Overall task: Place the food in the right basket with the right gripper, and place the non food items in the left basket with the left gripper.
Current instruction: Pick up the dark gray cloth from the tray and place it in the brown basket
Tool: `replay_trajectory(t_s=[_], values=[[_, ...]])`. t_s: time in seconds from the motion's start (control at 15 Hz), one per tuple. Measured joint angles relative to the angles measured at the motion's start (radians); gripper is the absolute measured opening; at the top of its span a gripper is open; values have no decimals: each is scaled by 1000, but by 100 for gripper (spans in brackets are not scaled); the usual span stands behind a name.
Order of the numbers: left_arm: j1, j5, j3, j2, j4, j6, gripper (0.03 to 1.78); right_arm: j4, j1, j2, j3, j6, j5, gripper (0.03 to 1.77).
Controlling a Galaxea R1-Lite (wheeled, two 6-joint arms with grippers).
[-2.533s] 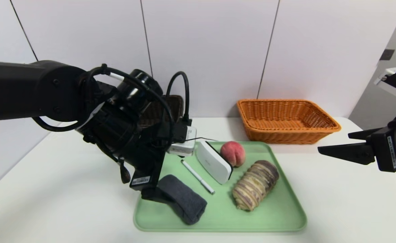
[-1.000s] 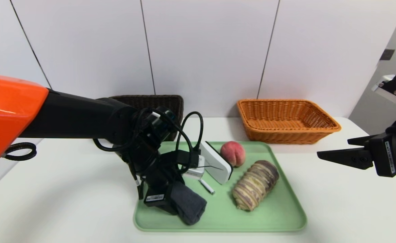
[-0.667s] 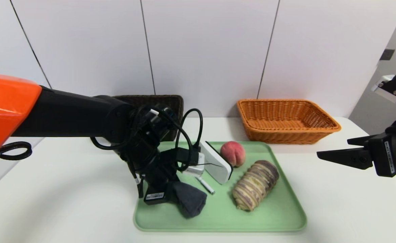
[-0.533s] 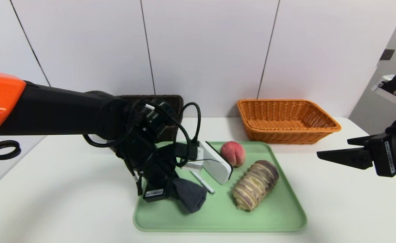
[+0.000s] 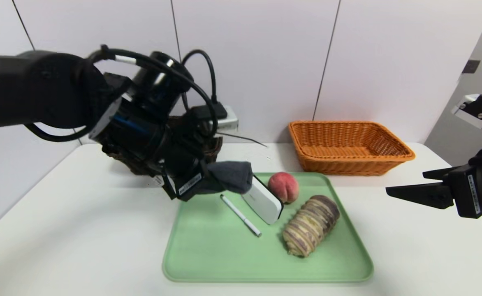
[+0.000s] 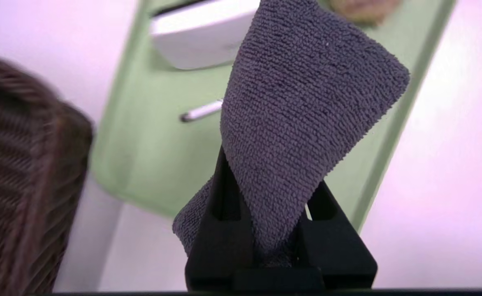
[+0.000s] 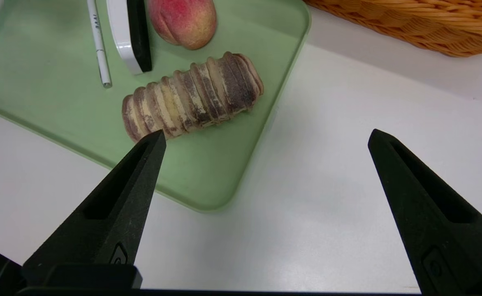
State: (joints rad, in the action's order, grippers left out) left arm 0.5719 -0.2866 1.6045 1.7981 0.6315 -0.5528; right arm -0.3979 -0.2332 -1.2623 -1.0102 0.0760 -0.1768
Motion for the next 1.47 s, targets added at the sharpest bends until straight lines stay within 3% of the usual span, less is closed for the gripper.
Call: replay_trajectory(t_s=[0.27, 0.73, 0.93, 1.07, 1.27, 1.47], values=[[-114, 9, 54, -37, -74, 83, 28, 0, 1, 8, 9, 0, 7, 170], [-347, 23, 120, 58, -267, 77, 28, 1, 1, 10, 9, 4, 11, 170], [-423, 29, 194, 155, -254, 20, 28, 1, 1, 14, 10, 7, 11, 170], [-462, 37, 252, 208, -191, -3, 28, 1, 0, 17, 11, 6, 11, 170], [-497, 39, 326, 274, -119, -9, 28, 0, -2, 18, 16, 3, 11, 170], [-513, 40, 357, 331, -120, -65, 28, 0, -2, 18, 20, 4, 12, 170]])
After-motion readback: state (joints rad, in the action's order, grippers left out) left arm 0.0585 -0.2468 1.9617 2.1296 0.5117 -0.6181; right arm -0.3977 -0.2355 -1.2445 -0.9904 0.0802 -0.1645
